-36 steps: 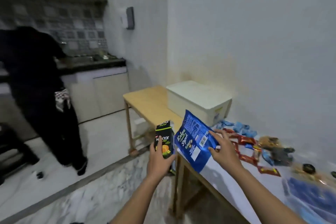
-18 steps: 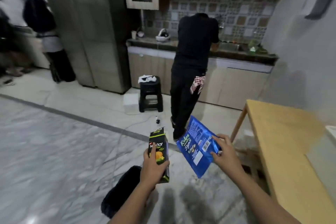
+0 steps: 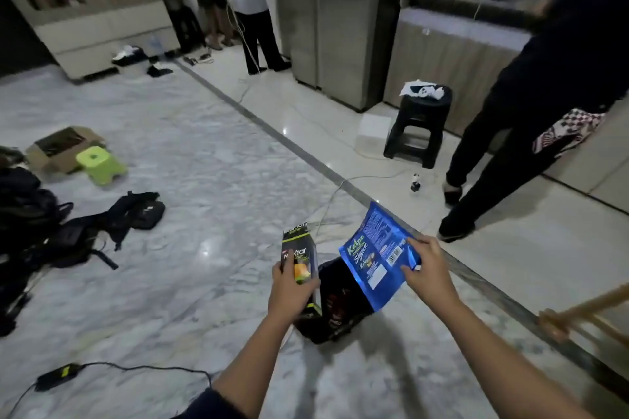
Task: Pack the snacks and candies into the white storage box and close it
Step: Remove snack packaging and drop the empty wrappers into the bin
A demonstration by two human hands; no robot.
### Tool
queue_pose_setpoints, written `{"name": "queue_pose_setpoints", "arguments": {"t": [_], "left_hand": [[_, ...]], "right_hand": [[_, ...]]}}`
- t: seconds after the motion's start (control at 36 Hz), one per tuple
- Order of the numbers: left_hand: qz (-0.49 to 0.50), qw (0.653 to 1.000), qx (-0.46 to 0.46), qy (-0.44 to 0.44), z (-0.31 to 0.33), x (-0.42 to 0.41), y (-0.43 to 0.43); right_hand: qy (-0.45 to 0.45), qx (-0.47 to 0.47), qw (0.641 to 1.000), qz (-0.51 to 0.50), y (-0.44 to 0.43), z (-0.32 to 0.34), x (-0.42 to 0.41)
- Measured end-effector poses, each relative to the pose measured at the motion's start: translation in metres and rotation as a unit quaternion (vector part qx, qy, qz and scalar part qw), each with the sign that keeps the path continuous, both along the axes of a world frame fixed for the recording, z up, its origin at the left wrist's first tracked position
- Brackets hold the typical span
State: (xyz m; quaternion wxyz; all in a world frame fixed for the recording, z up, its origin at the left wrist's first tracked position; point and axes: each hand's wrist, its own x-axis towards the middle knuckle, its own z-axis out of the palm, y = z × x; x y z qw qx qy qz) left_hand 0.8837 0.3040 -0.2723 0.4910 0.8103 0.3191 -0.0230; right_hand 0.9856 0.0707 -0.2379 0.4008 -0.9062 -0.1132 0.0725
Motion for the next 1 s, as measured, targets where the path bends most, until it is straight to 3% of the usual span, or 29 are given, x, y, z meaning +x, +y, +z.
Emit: {"name": "queue_pose_setpoints", "arguments": {"t": [0.22,0.5,0.64,0.81,1.0], "left_hand": [[0.038,0.994,-0.081,0.069,-0.046,0.012,0.017],[0.118,0.961,-0.168,0.187,-0.166,0.043,0.026],[0.1,0.949,-0.182,0.236,-0.228,0.059,0.024],[0.141,0.923,-0.237,0.267,-0.287,0.082,0.025],[0.127,0.915,-0.23,0.306,-0.338,0.113,0.034]], "right_hand": [[0.074,-0.005,0.997,-0.014,0.028,-0.048,0.025],[0.232,-0.089,0.969,-0.002,0.049,-0.184,0.065],[0.275,-0.101,0.956,0.012,0.064,-0.249,0.083],[0.294,-0.108,0.949,0.03,0.08,-0.311,0.098],[0.3,-0.126,0.944,0.057,0.093,-0.361,0.113]]}}
